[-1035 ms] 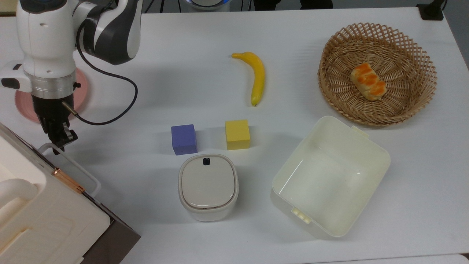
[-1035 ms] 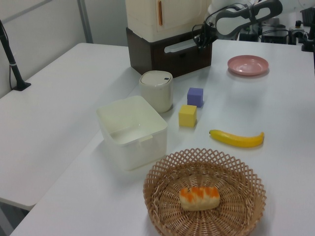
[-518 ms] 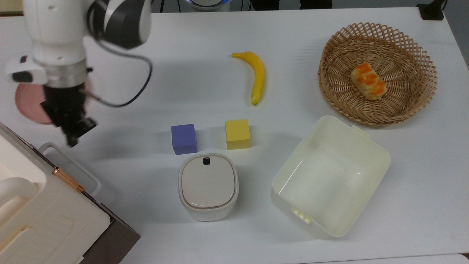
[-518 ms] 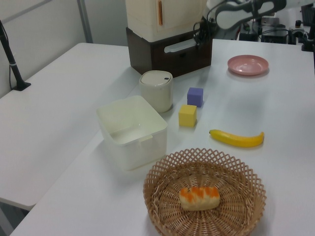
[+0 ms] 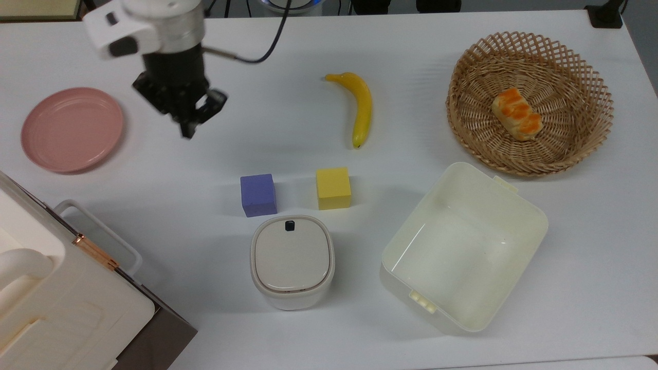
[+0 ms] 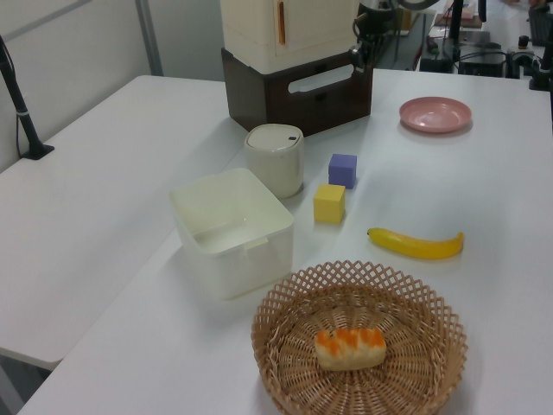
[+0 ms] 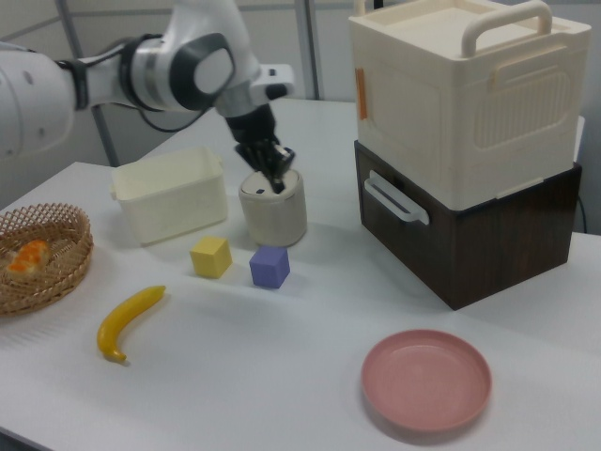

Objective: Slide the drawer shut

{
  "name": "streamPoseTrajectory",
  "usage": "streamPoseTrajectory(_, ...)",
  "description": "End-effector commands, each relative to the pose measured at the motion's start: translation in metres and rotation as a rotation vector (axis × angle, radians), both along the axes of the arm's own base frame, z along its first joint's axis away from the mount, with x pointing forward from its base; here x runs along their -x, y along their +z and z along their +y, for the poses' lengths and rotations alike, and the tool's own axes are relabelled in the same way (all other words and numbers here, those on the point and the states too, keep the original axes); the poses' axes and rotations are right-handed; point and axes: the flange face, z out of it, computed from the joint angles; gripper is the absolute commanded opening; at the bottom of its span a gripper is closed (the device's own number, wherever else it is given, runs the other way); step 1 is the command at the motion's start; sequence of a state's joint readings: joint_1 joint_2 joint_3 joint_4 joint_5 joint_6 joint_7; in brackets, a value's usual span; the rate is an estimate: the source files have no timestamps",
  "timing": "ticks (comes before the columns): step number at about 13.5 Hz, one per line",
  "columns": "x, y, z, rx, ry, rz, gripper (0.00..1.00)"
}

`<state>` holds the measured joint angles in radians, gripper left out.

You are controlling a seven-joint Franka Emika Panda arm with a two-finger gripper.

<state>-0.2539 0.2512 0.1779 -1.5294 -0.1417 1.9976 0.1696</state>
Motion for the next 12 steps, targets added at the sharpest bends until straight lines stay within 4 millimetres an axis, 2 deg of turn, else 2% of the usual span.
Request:
streamPoseTrajectory(1, 0.052, 0.013, 0.050, 0.021, 0.145, 0.063, 0.02)
streamPoseTrajectory(3, 0.076, 0.020, 0.075, 0.015, 0.189, 0.098, 0.05)
streamPoseTrajectory(4, 0.085, 0.024, 0.080, 0.011, 0.193, 0.126, 0.18)
streamPoseTrajectory(7, 0.096, 0.031, 0.084, -0.011, 0.191, 0.203, 0.21)
streamPoseTrajectory(9, 0.097, 0.037, 0.097, -0.007, 0.214, 0.200, 0.21)
streamPoseTrajectory(12, 0.101, 0.040, 0.100, -0.006, 0.220, 0.211, 0.21)
